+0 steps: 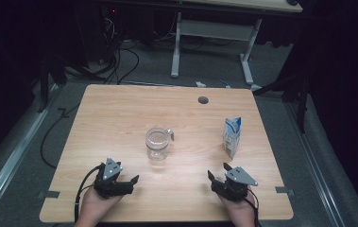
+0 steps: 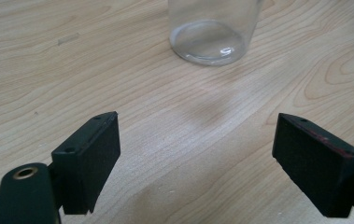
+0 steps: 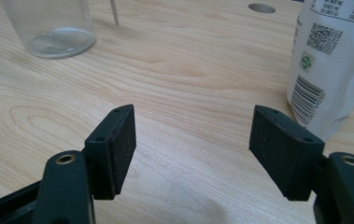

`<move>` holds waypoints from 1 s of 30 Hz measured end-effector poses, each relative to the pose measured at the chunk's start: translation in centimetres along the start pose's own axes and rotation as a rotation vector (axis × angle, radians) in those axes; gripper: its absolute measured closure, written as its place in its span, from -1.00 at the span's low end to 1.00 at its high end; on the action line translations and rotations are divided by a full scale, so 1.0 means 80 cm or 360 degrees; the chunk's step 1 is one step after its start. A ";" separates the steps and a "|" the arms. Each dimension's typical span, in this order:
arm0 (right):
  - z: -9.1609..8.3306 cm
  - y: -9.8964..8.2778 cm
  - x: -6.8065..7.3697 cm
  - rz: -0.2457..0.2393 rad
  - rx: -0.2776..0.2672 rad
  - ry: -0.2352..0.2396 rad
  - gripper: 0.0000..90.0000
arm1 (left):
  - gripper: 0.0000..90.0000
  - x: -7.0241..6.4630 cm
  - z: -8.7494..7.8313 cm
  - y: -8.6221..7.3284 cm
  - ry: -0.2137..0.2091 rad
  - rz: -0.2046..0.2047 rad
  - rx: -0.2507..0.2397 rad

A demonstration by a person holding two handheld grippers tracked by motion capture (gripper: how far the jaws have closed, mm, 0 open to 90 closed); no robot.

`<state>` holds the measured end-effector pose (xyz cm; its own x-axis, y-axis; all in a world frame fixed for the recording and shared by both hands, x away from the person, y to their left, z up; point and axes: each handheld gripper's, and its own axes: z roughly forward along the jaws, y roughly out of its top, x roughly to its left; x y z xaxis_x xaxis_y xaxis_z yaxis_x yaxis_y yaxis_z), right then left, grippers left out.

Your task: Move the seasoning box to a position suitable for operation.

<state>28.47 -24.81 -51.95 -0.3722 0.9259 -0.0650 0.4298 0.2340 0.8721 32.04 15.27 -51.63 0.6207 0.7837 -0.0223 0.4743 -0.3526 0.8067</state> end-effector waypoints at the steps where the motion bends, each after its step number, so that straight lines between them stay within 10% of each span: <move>1: 0.000 0.000 0.001 -0.0004 0.0001 0.0001 -0.29 | -0.61 -0.001 -0.001 0.000 0.0002 0.0006 -0.0007; 30: 0.004 0.001 -0.003 -0.0020 0.0035 0.0053 -0.24 | 0.39 0.012 0.016 0.012 -0.0025 -0.0127 -0.0133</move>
<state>28.86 -24.96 -52.02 -0.4048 0.9125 -0.0594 0.4425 0.2523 0.8605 33.89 15.08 -51.64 0.5929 0.7994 -0.0971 0.4692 -0.2449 0.8485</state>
